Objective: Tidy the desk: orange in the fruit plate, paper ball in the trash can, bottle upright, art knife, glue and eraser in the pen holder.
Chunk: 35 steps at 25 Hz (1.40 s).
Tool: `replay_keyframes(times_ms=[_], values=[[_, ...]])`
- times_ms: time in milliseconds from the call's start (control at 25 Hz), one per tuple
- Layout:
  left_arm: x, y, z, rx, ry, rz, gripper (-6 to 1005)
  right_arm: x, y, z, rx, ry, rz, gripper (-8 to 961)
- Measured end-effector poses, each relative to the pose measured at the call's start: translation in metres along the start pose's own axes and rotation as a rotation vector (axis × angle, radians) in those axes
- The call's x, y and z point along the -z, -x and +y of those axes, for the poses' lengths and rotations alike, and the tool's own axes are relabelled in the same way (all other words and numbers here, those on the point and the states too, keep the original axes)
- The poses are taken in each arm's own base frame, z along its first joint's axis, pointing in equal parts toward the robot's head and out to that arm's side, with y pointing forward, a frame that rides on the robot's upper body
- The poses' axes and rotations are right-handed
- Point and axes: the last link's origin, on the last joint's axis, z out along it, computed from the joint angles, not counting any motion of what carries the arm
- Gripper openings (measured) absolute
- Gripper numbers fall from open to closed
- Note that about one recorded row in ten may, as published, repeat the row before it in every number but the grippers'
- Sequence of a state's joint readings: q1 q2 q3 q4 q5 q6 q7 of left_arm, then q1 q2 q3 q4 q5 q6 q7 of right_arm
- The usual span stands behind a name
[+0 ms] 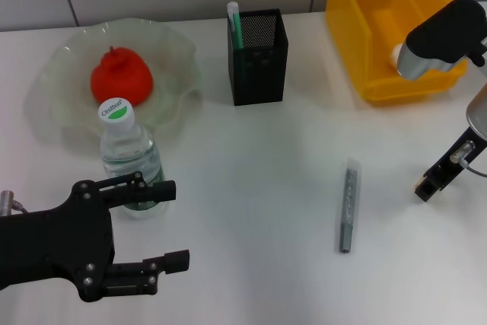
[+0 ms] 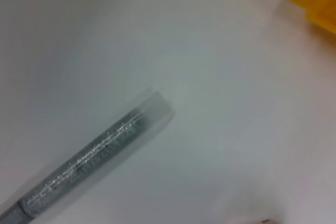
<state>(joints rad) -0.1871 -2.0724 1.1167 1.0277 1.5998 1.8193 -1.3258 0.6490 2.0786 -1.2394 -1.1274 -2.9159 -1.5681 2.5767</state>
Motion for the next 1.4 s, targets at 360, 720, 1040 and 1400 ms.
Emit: replay_keyframes(times_ms=[360,720,1040,1400], values=[[0.000,-0.001,0.000,0.000,0.001,0.003,800,0.001,0.000,-0.001,-0.004,0.003,0.002,400],[0.000,-0.001,0.000,0.003,0.003,0.004,800,0.024,0.011,-0.005,0.005,-0.037,-0.077,405],[-0.001,0.000,0.001,0.001,0.005,0.004,800,0.069,0.049,0.000,0.056,-0.086,-0.301,417],[-0.002,0.000,0.001,0.005,0.011,0.003,800,0.089,0.090,0.002,0.079,-0.131,-0.520,430]])
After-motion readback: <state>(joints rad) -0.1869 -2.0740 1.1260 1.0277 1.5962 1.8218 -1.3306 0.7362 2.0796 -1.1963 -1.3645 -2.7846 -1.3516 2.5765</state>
